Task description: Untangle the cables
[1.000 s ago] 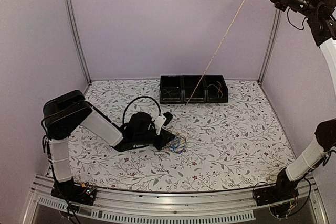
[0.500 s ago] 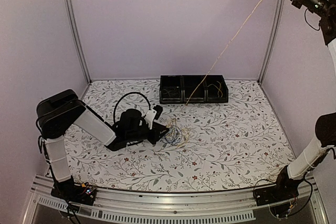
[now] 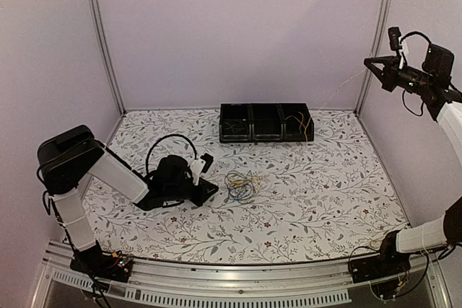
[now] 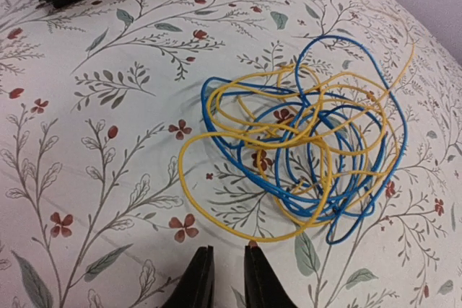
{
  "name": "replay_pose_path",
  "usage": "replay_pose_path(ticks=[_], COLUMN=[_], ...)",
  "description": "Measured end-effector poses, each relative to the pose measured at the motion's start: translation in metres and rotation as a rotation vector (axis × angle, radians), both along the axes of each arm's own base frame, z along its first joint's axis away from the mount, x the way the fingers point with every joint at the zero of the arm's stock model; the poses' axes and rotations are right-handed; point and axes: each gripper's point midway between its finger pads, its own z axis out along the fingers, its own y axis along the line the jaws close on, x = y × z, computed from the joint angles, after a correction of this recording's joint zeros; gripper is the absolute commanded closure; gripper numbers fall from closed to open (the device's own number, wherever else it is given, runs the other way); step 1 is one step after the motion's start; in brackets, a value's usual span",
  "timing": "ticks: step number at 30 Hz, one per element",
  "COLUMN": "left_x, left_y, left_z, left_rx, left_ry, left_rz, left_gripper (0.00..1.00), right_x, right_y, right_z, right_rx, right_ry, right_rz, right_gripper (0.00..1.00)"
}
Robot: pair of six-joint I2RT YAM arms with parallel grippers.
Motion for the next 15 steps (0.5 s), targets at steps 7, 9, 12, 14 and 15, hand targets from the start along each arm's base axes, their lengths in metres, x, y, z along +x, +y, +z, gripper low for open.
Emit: replay_pose_path(ticks=[7,9,12,14,15], left_x=[0.004,0.005,0.005,0.004,0.004], left_y=[-0.002,-0.002,-0.001,-0.001,-0.001], left_z=[0.041,0.053,0.065,0.070,0.072], left_rx=[-0.045,-0.058,-0.066,-0.066,-0.066], left_ry=[-0.068,-0.093,-0.114,-0.121,-0.125], left_rz=[0.004,0.006,0.010,0.014,0.015], left_gripper=[0.76,0.73,0.69,0.68,0.68], right_x=[-0.008,-0.015,-0.029,-0.034,-0.036], right_y=[-0.027,-0.031,-0.033,-0.031,-0.028], right_z=[-0.160,-0.200,-0.255,-0.275,-0.281], right_rx=[-0.238,-0.327,-0.481,-0.566,-0.599], right_ry=[0.189,0.243,0.334,0.362,0.368], right_rz=[-0.179,-0.177,-0.118,-0.076,-0.054], right_gripper=[0.66,0.55,0.47,0.40,0.37])
